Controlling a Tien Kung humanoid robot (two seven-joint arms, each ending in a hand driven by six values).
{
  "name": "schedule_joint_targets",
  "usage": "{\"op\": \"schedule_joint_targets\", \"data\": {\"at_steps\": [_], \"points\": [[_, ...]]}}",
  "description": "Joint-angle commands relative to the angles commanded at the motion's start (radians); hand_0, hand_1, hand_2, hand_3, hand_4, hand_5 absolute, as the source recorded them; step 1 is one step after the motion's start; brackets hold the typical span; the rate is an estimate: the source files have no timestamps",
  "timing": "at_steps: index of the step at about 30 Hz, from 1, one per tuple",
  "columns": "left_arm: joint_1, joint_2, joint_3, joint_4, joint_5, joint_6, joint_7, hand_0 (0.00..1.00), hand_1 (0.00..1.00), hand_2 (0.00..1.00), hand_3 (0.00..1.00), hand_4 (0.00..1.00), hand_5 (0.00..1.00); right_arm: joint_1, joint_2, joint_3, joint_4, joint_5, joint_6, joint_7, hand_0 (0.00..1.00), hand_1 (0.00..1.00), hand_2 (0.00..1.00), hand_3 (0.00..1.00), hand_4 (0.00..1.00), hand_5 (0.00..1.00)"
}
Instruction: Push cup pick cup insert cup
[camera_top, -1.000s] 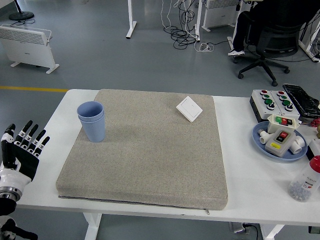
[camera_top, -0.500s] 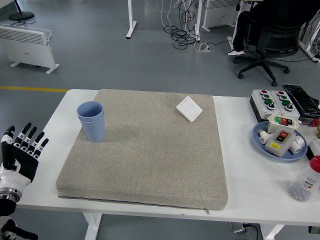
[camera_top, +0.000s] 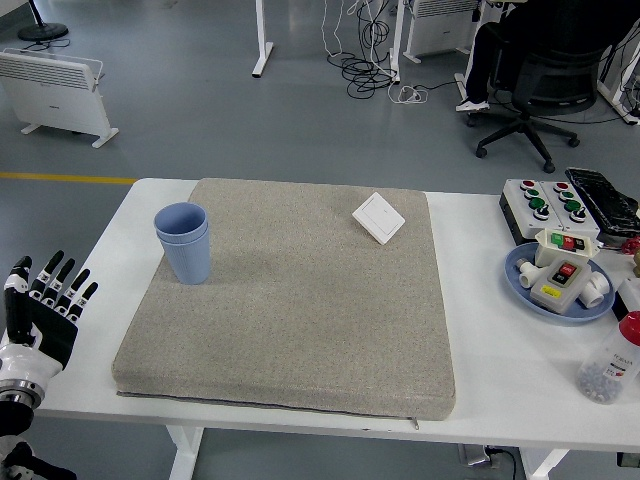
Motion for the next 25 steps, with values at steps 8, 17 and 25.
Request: {"op": "schedule_joint_targets", "data": {"at_steps": [8, 17, 25], "points": [[0.0, -0.002, -0.006, 0.004, -0.001, -0.005, -0.002, 0.912, 0.93, 0.998, 0.939, 0.619, 0.998, 0.002, 0.001, 0.001, 0.0, -0.001, 0.0, 0.0, 0.694, 0.598, 0.607, 0.543, 0.091, 0.409], [-0.006, -0.006, -0.007, 0.016, 0.005, 0.0, -0.009, 0.912, 0.929, 0.998, 0.94, 0.62, 0.998, 0.003, 0.0, 0.003, 0.0, -0.003, 0.001, 0.001, 0.694, 0.599, 0.607, 0.543, 0.091, 0.409], [-0.013, -0.006, -0.009, 0.014, 0.017, 0.003, -0.011, 0.913, 0.93, 0.998, 0.939, 0.621, 0.998, 0.007, 0.0, 0.007, 0.0, -0.003, 0.002, 0.002, 0.695, 0.599, 0.607, 0.543, 0.091, 0.409]]}}
